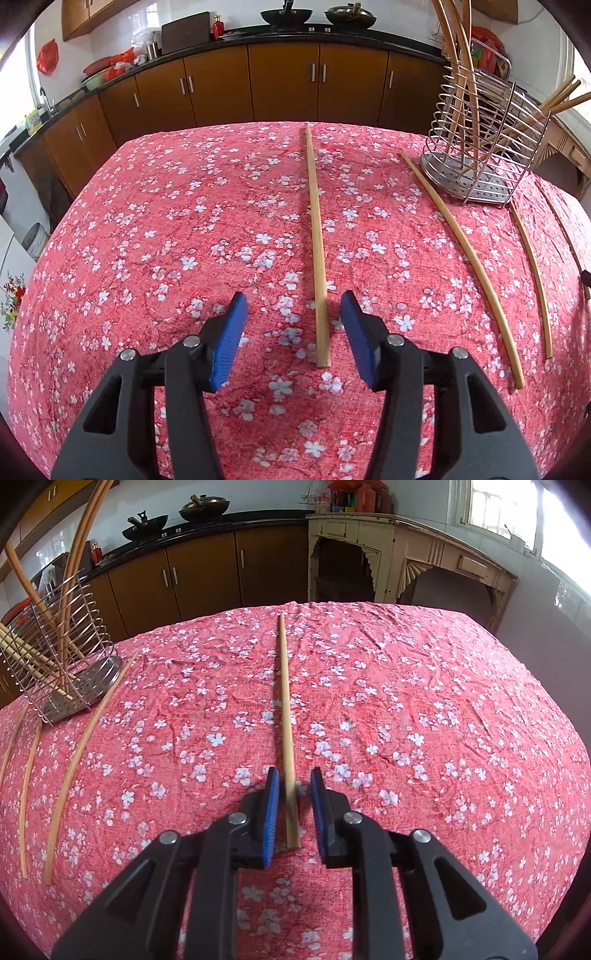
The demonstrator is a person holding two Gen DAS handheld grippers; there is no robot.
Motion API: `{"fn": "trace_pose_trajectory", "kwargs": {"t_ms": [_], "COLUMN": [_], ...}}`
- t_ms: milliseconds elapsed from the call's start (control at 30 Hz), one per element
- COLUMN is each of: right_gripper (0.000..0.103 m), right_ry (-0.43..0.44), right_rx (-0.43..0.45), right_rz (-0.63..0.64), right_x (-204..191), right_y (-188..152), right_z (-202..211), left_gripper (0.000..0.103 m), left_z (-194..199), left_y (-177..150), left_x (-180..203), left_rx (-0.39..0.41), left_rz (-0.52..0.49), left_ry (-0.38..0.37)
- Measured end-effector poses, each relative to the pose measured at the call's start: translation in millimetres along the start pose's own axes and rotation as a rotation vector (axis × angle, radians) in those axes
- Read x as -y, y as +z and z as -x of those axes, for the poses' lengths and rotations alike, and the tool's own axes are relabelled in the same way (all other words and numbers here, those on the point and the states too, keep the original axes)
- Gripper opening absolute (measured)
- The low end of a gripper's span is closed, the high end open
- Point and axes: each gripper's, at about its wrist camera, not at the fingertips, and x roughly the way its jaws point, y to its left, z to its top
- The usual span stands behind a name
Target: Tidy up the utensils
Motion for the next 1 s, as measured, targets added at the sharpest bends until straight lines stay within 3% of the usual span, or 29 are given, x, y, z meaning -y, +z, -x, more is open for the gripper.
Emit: {"fn": "trace_pose_trajectory", "kwargs": {"t_ms": [133,400,533,700,867,1000], "right_gripper": [0.020,0.019,0.013,0.013,0.013,0.013], "right_ry": [-0.012,0.000,-0.007,0.019,0.071,0.071], "right_rx": [0.000,0.000,0.002,0.000,0.000,0.000], "right_rz": [0.011,-0.003,0.024,-0.001,-0.045,-0.044], "right_x": [0,5,0,2,13,13], "right_y": [-2,-7,-7,-7,-9,-9], "right_z": [1,4,5,5,6,7], "left_gripper": [0.047,0.046,0.042,0.041,0.041,0.041], "left_z": [1,1,1,3,9,11], "left_y": [0,0,0,-2,-10,-13], "left_x": [-3,-1,-3,-10,0,-8], "left_rx": [0.005,0.003,0.005,0.013,0.008,0.014], "left_rz": [0.021,0.011,0.022,0.049,-0.019,0.013], "left_ry": [0.000,0.017,0.013,-0.031,-0.061,-0.113]}}
